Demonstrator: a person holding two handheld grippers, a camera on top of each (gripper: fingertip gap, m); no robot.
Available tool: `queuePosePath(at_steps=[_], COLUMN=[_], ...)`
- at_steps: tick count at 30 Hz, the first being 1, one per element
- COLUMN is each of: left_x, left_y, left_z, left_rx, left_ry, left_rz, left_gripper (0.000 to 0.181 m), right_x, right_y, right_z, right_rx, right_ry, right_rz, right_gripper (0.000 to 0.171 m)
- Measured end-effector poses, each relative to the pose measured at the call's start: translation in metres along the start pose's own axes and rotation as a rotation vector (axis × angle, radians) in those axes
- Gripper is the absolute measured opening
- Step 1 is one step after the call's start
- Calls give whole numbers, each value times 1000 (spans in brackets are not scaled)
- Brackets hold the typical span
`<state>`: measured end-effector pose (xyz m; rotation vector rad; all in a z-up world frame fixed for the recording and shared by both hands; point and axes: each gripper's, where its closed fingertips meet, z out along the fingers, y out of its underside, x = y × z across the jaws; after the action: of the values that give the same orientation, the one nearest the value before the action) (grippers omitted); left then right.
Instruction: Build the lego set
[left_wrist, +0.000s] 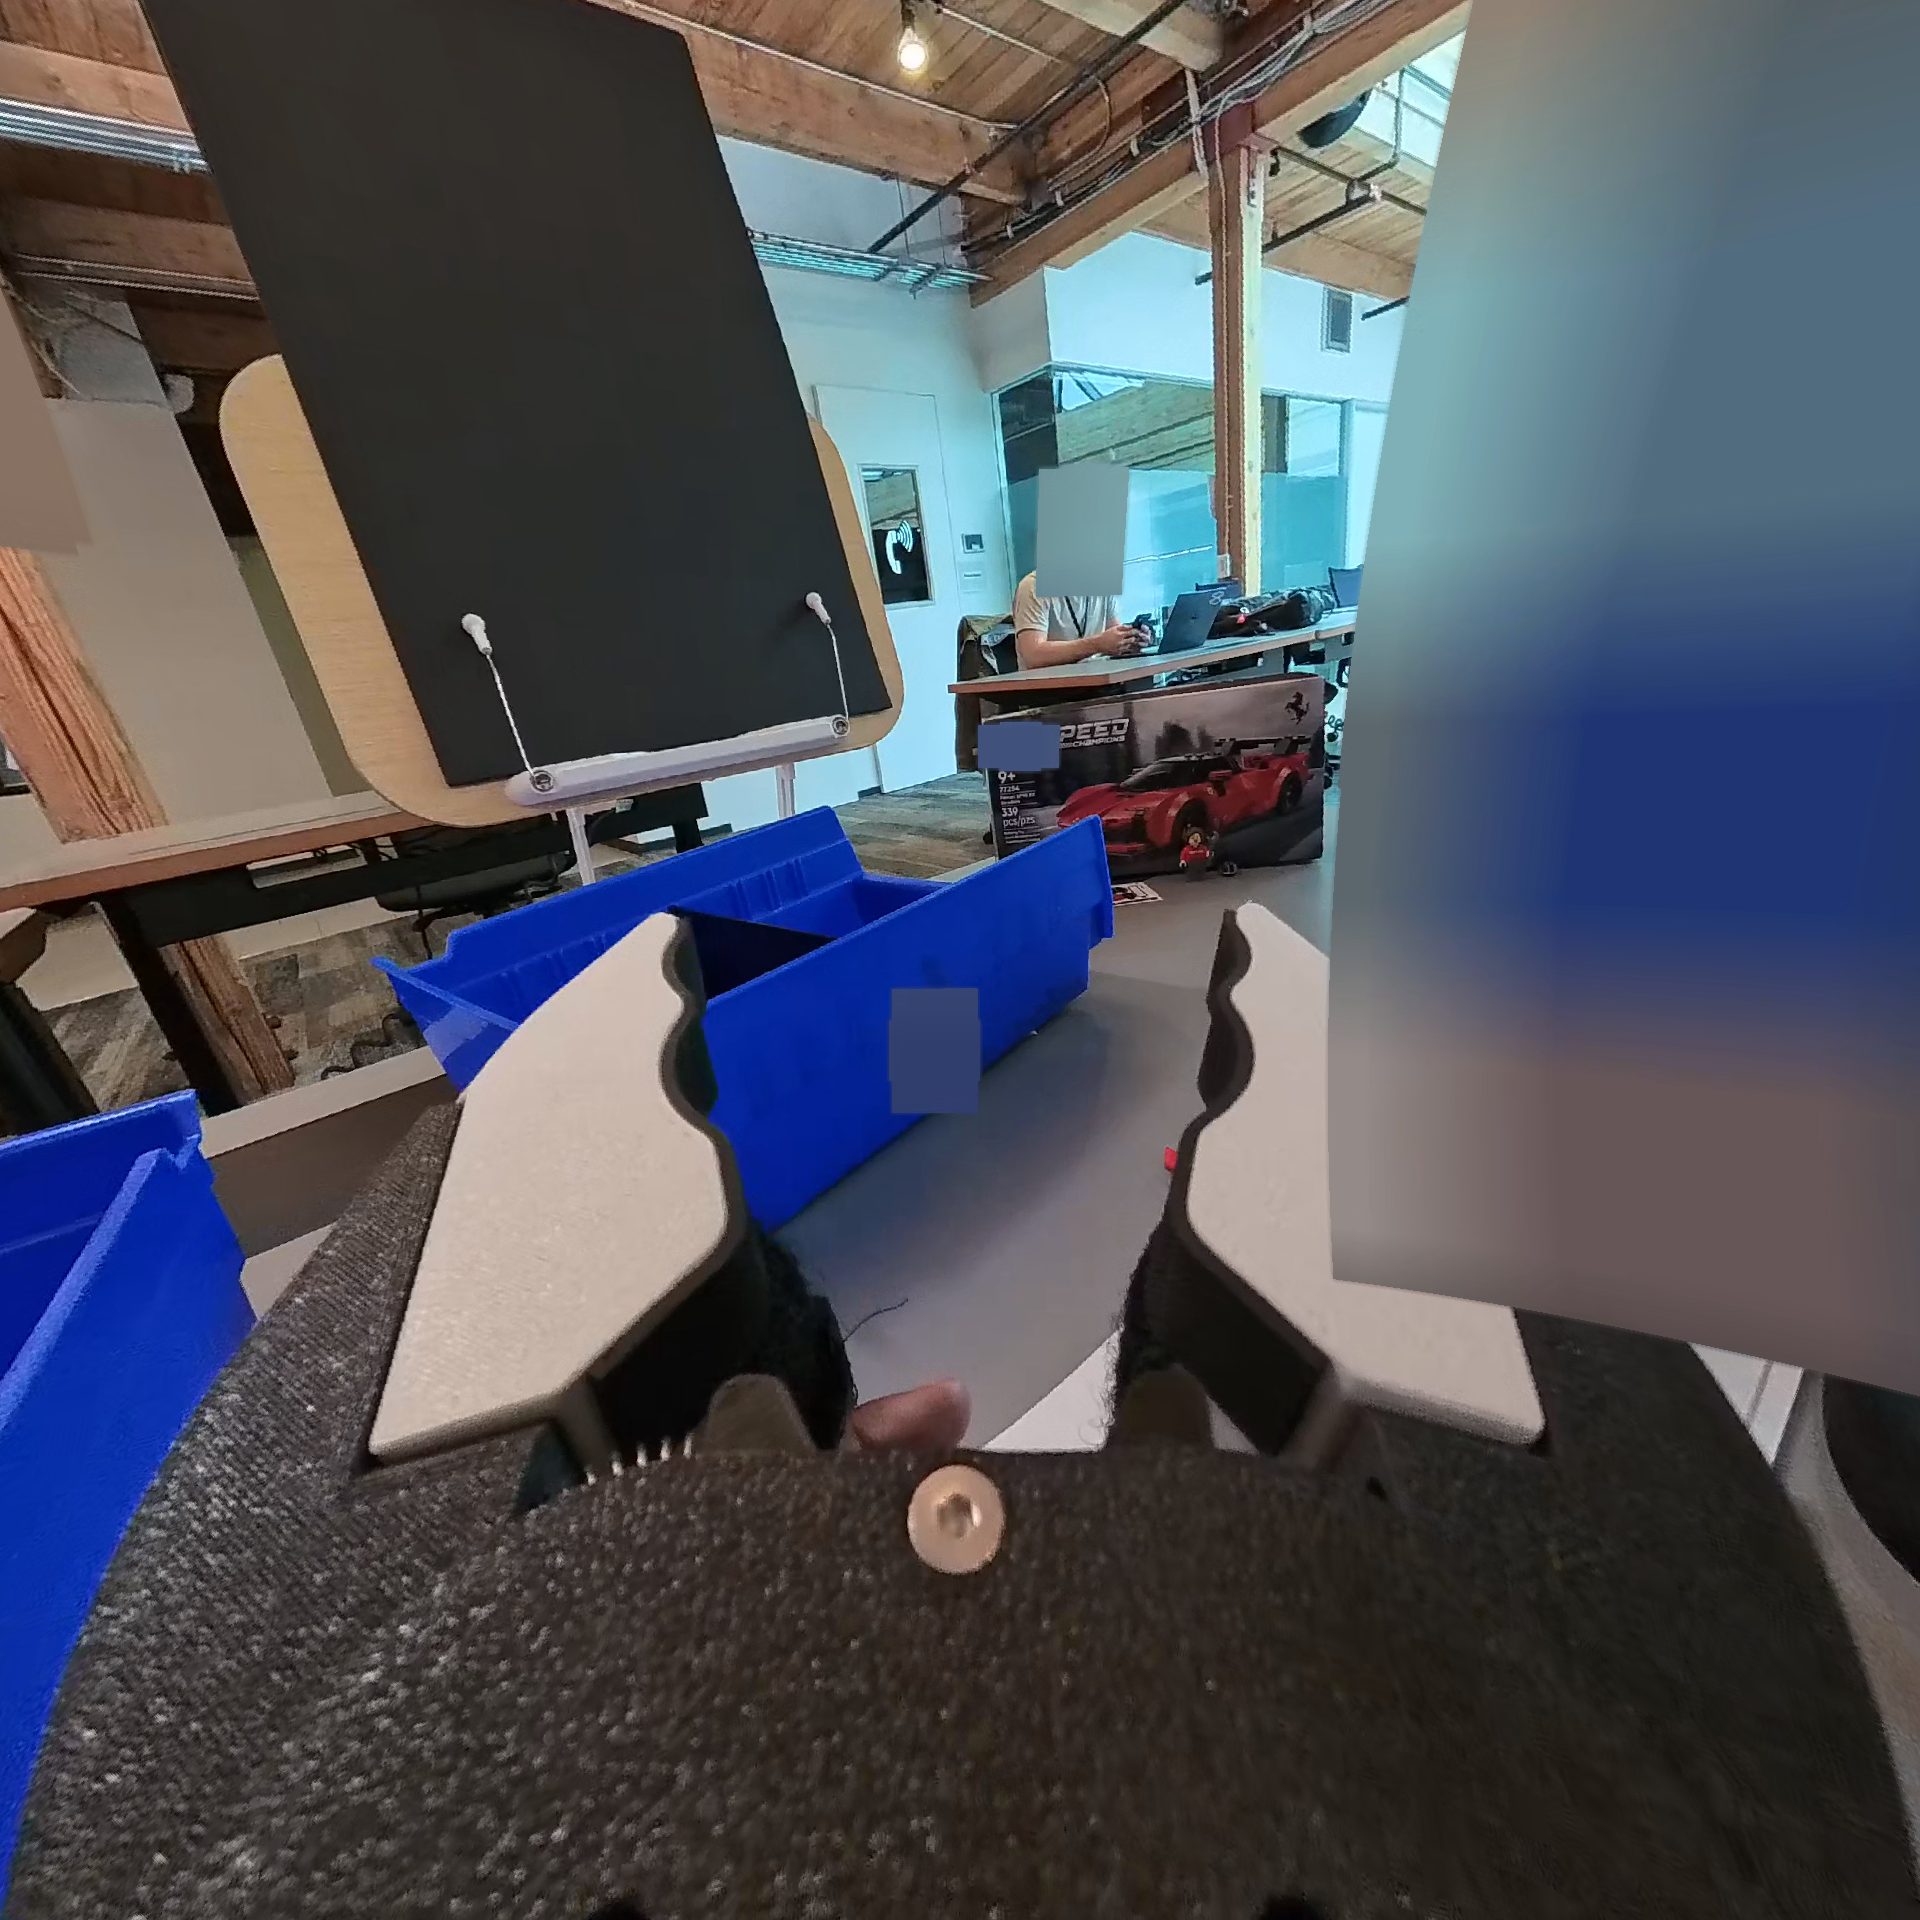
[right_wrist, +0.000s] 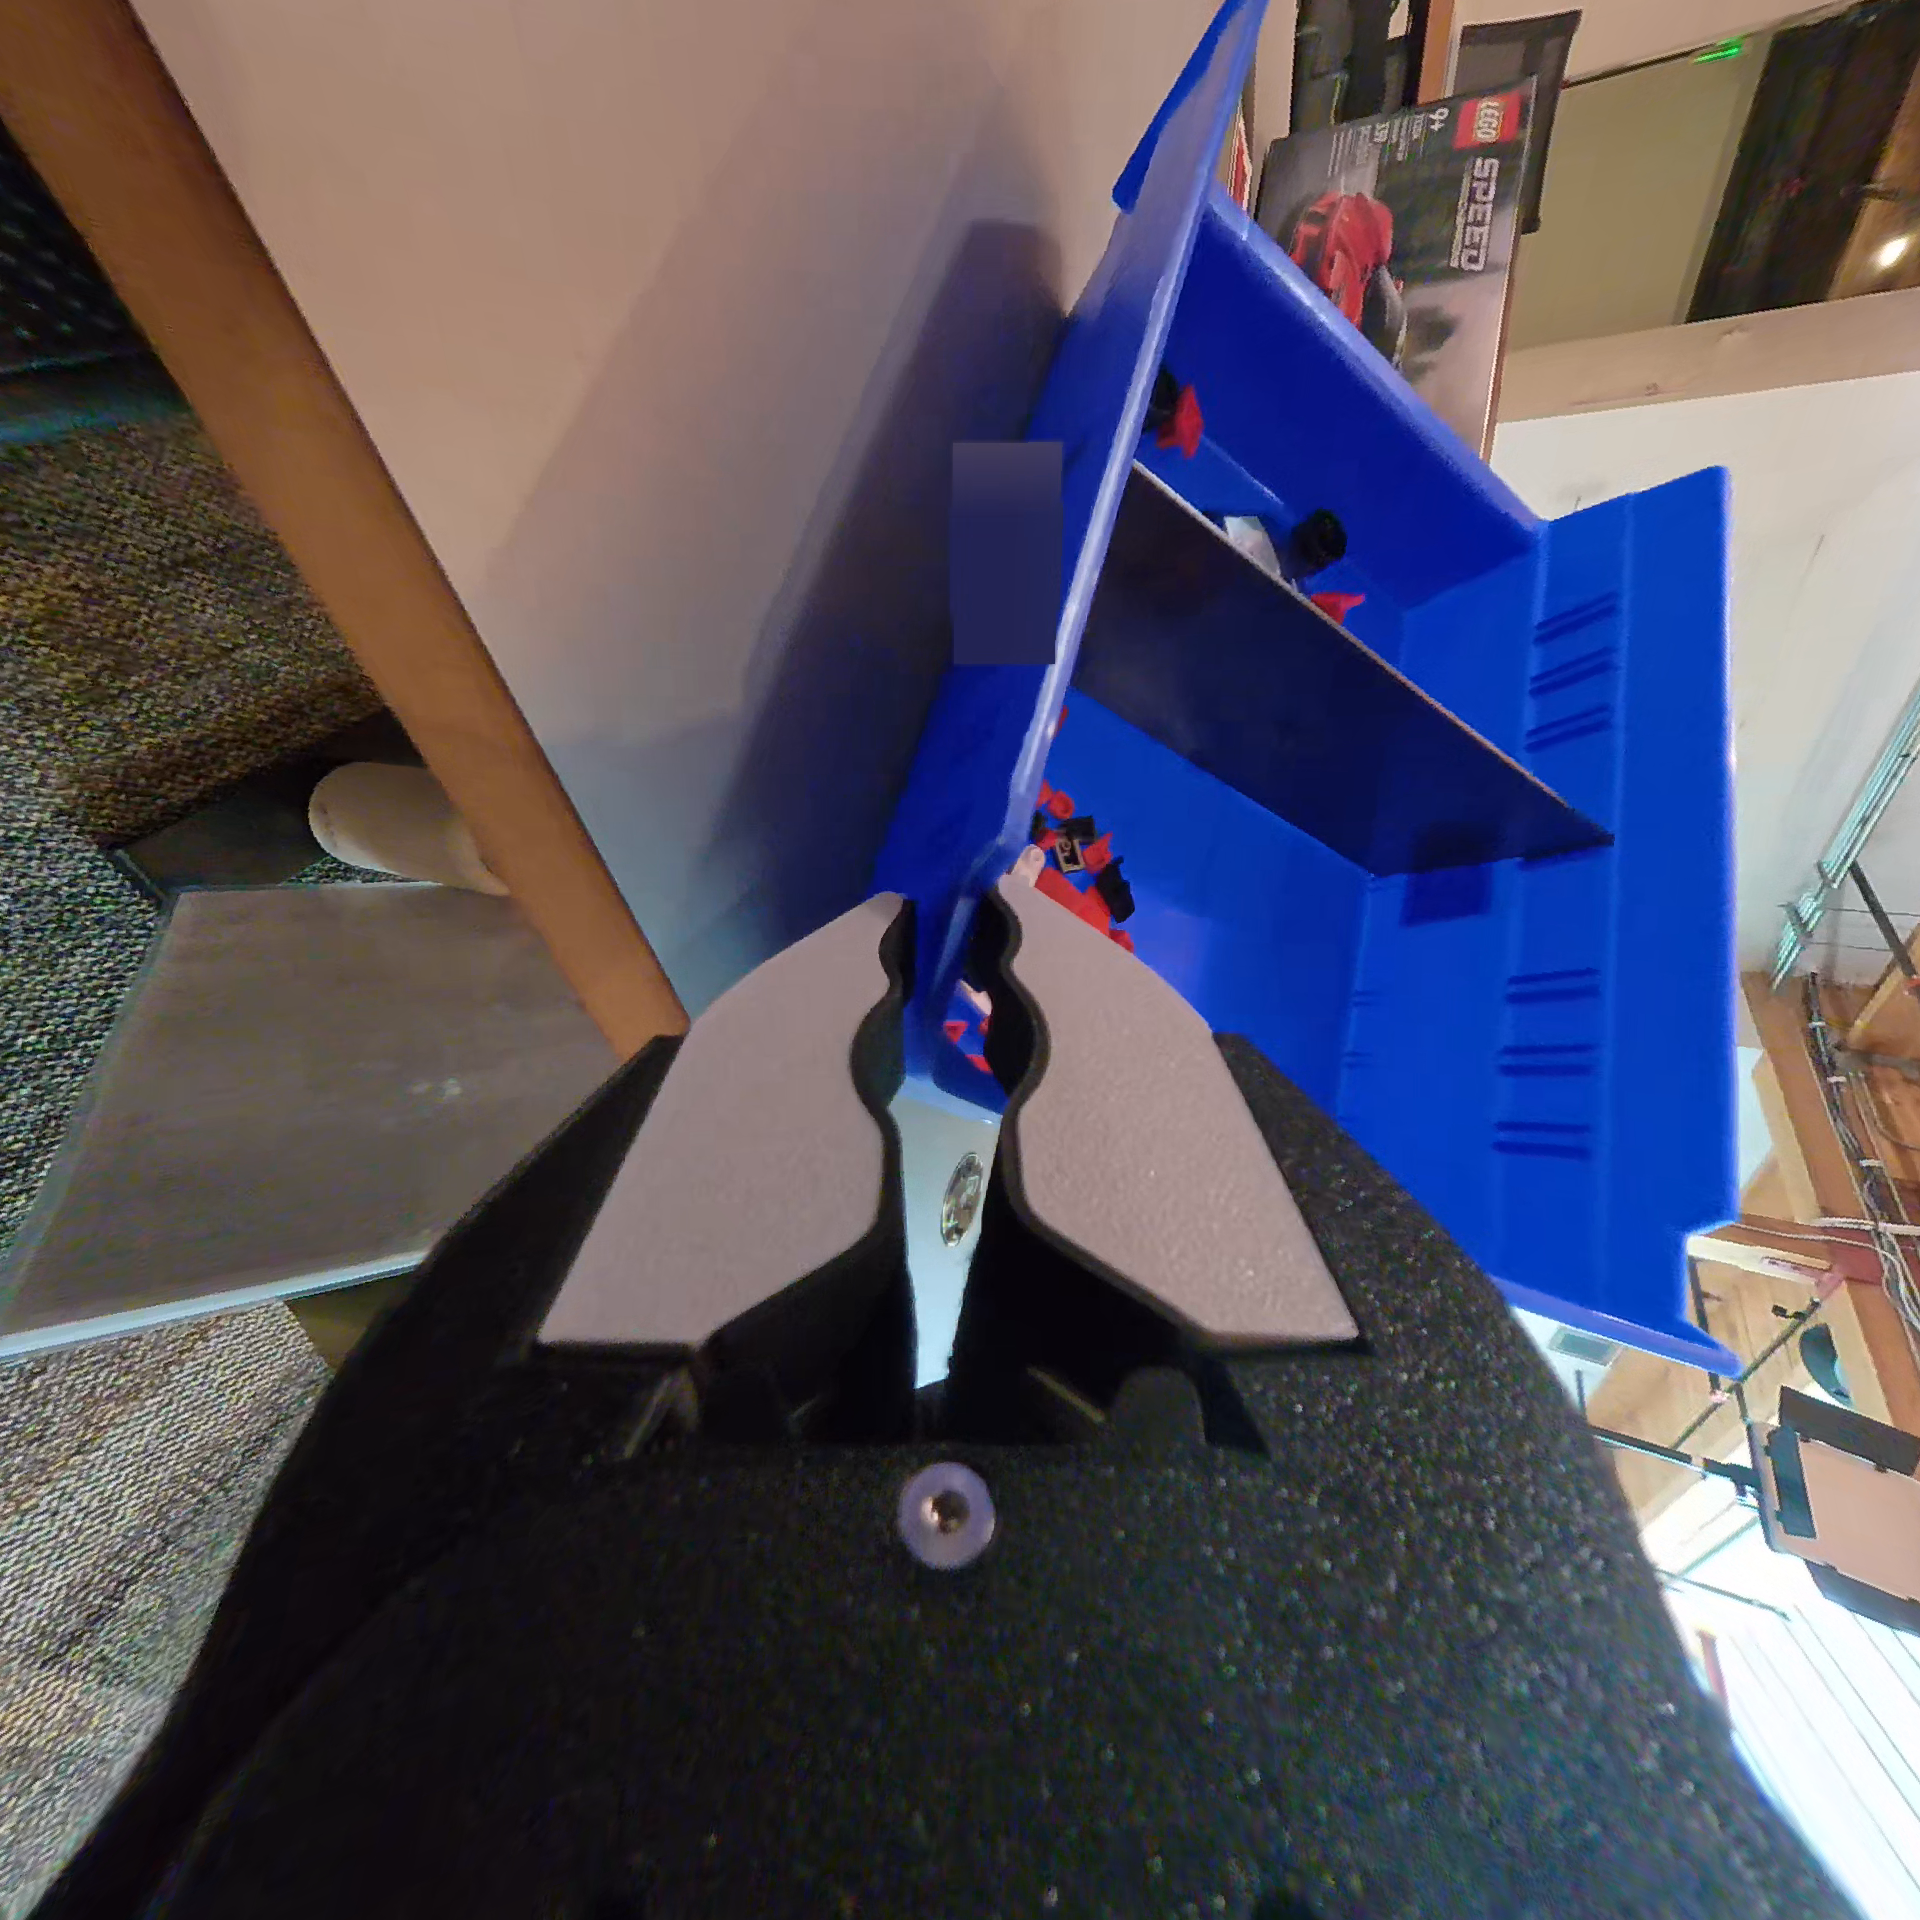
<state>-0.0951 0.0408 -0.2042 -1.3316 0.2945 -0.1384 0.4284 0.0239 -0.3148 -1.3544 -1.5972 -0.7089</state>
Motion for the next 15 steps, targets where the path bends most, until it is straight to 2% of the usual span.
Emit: queuePosePath(at_steps=[15], left_x=[6], left_y=[6], left_z=[2], left_rx=[-28], left_ry=[22], left_rz=[22], left_gripper=[93], right_x=[1], right_y=[1], right_z=[0], right_rx=[-9], right_ry=[10], right_rz=[11], right_gripper=[11])
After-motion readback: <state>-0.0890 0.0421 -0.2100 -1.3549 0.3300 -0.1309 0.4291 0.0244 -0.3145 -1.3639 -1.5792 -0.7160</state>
